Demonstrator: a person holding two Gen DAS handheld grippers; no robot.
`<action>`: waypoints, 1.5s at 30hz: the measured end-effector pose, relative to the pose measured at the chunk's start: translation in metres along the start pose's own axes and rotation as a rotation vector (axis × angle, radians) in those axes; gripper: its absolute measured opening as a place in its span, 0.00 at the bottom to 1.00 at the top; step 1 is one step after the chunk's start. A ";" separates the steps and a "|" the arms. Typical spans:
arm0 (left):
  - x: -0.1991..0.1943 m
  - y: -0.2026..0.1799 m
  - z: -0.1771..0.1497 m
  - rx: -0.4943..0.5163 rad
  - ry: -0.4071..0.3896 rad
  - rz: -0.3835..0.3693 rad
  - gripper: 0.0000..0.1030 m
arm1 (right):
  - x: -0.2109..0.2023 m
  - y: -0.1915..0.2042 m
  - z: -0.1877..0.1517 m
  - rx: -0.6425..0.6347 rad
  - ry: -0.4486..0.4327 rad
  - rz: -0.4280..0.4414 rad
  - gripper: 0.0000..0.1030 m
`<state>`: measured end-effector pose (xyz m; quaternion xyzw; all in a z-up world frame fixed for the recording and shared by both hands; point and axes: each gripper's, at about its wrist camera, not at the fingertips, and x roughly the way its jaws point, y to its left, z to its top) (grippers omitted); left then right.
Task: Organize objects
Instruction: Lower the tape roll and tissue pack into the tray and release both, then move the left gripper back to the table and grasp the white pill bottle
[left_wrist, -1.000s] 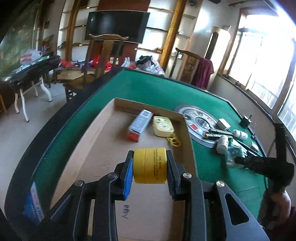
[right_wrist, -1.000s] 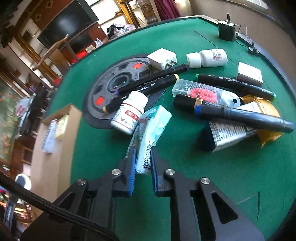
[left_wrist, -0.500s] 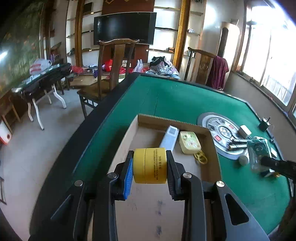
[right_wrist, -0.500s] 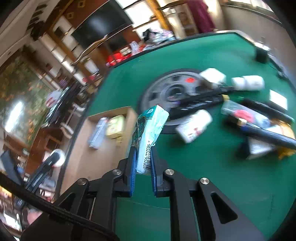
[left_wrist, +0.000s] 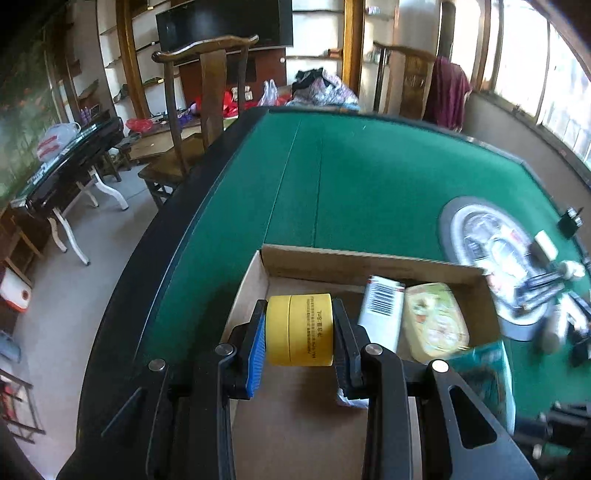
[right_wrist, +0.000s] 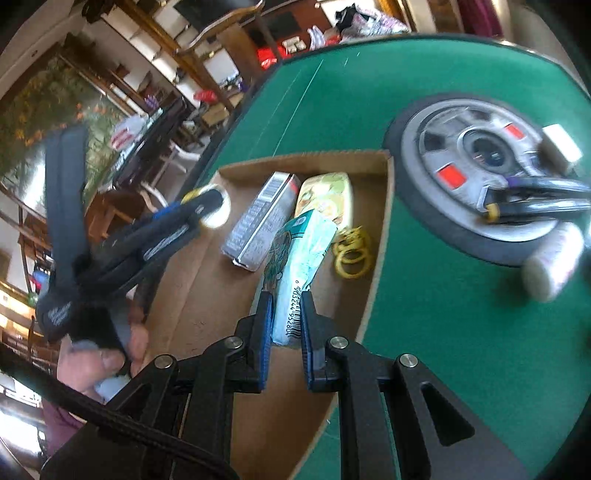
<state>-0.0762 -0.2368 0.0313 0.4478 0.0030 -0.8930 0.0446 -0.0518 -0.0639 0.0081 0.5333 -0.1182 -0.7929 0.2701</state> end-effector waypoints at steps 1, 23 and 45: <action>0.005 0.000 0.000 0.002 0.010 0.007 0.27 | 0.005 0.000 0.000 0.004 0.010 0.002 0.11; -0.074 0.001 -0.011 -0.033 -0.152 -0.016 0.65 | 0.015 0.022 -0.006 -0.082 0.042 -0.076 0.50; -0.187 -0.070 -0.049 0.043 -0.411 0.154 0.79 | -0.139 -0.042 -0.059 -0.119 -0.303 -0.272 0.60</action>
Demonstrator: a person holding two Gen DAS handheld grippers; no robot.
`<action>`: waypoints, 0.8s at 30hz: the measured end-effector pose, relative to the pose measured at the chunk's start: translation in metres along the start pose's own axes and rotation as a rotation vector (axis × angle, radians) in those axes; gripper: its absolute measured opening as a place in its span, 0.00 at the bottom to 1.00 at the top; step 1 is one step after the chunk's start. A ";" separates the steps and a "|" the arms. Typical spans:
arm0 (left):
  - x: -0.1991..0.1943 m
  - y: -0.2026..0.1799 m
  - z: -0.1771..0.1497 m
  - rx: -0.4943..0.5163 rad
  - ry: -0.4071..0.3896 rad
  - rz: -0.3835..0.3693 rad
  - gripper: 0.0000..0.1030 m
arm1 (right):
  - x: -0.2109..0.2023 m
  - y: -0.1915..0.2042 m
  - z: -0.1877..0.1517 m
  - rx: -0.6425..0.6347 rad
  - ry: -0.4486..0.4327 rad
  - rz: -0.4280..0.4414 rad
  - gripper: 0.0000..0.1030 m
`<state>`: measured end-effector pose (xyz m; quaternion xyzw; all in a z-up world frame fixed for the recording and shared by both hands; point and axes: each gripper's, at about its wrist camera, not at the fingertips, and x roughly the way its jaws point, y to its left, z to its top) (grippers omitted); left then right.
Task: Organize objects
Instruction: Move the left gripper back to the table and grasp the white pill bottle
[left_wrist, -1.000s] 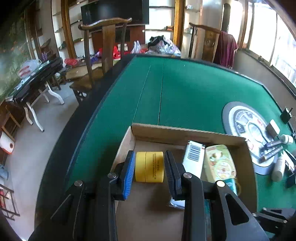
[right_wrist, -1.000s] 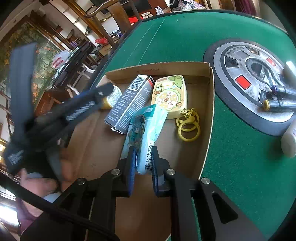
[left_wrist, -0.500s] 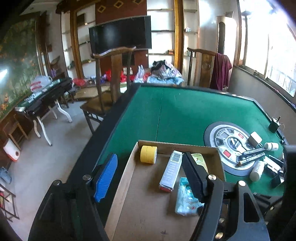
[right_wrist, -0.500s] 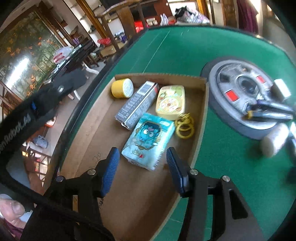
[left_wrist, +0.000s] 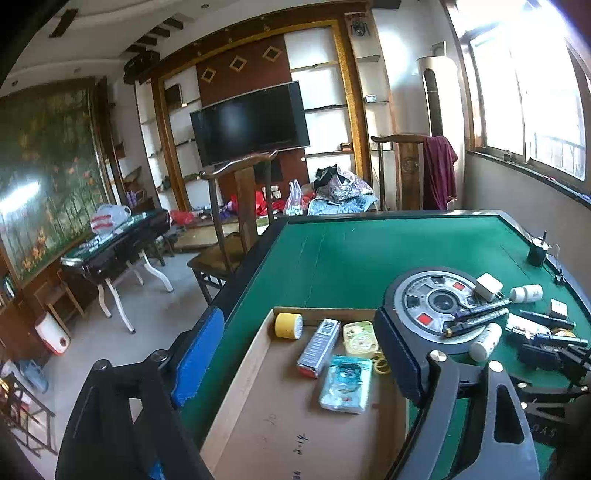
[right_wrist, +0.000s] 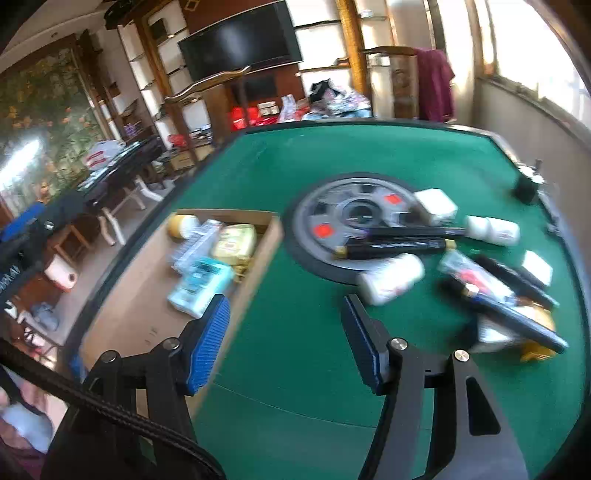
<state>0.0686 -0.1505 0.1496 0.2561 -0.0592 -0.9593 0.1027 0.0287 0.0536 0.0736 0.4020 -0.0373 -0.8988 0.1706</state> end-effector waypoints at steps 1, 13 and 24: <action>-0.001 -0.003 0.000 0.009 -0.003 -0.002 0.80 | 0.000 -0.008 -0.002 0.010 0.002 -0.002 0.60; -0.010 -0.056 -0.001 0.109 0.033 -0.053 0.80 | -0.025 -0.102 -0.009 0.175 -0.049 -0.055 0.60; 0.028 -0.123 -0.002 0.139 0.179 -0.291 0.80 | -0.055 -0.206 -0.002 0.377 -0.189 -0.105 0.60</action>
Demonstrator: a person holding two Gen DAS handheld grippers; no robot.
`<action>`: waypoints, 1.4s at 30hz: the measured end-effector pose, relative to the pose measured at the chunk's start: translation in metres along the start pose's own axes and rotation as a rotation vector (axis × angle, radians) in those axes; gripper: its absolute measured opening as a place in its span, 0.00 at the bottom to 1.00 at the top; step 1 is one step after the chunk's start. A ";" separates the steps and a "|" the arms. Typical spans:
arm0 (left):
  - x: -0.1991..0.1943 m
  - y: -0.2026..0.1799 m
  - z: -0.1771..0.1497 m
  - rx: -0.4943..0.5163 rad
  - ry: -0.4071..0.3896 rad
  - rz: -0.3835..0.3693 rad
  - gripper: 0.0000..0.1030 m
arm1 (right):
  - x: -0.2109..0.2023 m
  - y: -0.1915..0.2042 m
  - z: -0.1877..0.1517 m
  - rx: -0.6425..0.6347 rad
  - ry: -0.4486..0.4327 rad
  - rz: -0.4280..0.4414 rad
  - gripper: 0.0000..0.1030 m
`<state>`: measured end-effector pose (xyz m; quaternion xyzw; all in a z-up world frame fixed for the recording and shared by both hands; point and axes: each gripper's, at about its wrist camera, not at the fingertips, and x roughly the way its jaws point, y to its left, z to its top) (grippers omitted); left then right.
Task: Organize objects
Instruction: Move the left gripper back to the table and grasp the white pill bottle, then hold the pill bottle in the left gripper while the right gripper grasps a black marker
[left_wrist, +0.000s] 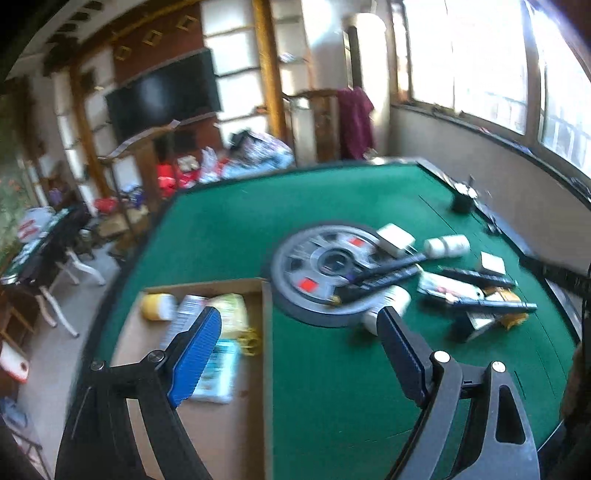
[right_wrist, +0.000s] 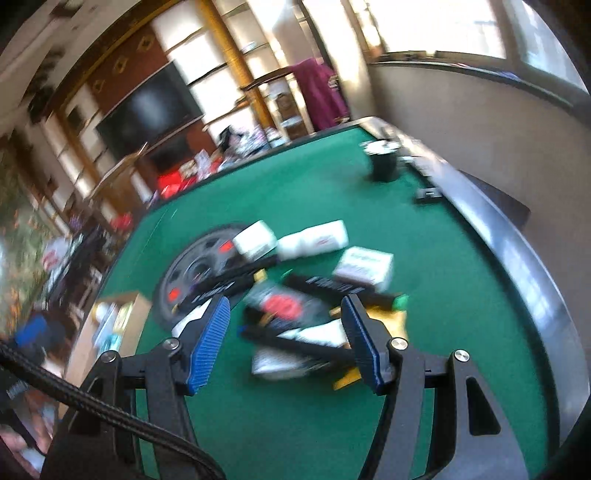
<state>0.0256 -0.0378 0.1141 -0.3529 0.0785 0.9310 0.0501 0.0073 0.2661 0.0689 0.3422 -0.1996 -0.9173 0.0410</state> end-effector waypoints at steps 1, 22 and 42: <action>0.009 -0.007 0.001 0.018 0.017 -0.002 0.80 | 0.000 -0.013 0.004 0.040 -0.023 0.014 0.60; 0.132 -0.114 -0.010 0.362 0.122 0.025 0.43 | 0.028 -0.073 0.006 0.190 -0.022 0.065 0.60; 0.031 -0.039 -0.047 0.038 0.105 -0.111 0.30 | 0.052 -0.002 -0.043 0.003 0.325 0.364 0.61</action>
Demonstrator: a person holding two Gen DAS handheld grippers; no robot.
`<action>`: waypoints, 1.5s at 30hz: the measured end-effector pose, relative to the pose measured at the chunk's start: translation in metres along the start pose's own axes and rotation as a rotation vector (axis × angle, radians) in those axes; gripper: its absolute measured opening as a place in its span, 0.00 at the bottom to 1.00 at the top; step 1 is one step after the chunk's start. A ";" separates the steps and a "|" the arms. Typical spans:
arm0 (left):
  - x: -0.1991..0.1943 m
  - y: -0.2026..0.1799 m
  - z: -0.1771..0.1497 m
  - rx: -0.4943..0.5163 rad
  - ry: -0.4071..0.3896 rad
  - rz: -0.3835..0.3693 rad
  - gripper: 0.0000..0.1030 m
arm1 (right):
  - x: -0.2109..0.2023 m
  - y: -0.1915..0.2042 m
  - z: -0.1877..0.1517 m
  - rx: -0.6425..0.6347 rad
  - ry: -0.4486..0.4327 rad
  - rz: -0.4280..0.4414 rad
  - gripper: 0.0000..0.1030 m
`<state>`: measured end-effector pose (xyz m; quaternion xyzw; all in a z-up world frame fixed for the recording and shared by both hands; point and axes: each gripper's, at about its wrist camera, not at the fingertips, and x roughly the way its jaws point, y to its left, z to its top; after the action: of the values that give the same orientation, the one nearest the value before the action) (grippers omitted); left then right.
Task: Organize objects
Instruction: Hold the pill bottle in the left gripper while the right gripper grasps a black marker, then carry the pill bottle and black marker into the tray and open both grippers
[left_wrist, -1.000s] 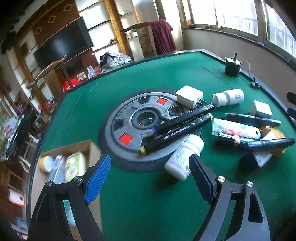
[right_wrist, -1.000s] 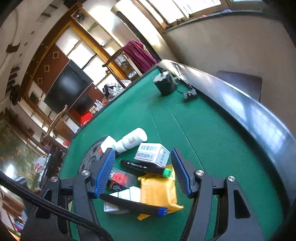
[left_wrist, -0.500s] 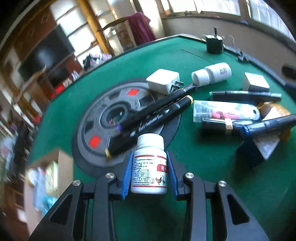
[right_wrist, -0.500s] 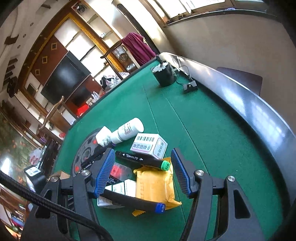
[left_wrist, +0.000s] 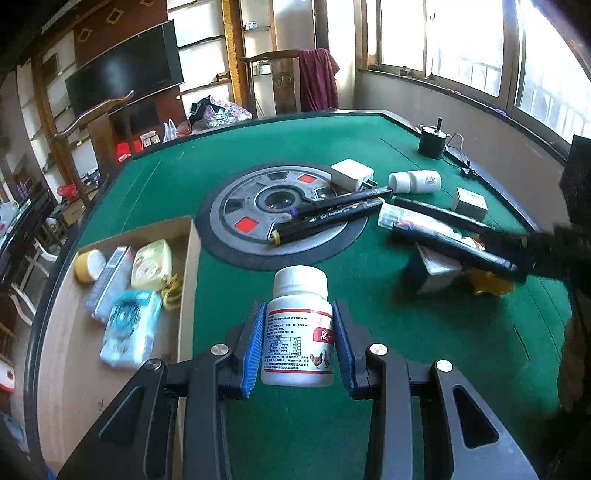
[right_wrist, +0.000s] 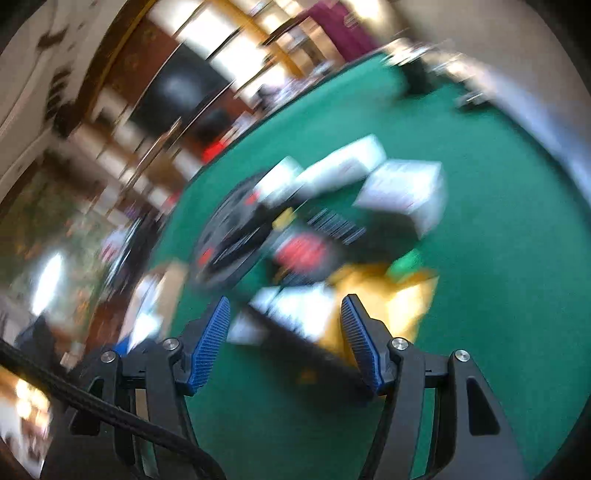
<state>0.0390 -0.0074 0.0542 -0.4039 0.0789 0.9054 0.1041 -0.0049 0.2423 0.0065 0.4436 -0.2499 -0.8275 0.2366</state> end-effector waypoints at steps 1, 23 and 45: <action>-0.002 0.002 -0.003 -0.004 -0.004 -0.002 0.30 | 0.005 0.011 -0.006 -0.037 0.040 -0.001 0.61; -0.046 0.064 -0.054 -0.171 -0.099 -0.076 0.30 | 0.025 0.055 -0.052 0.010 0.072 -0.486 0.60; -0.057 0.133 -0.092 -0.305 -0.085 -0.043 0.30 | 0.043 0.079 -0.062 -0.019 -0.017 -0.431 0.12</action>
<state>0.1083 -0.1635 0.0442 -0.3779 -0.0728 0.9207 0.0641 0.0404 0.1431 -0.0006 0.4775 -0.1434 -0.8650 0.0564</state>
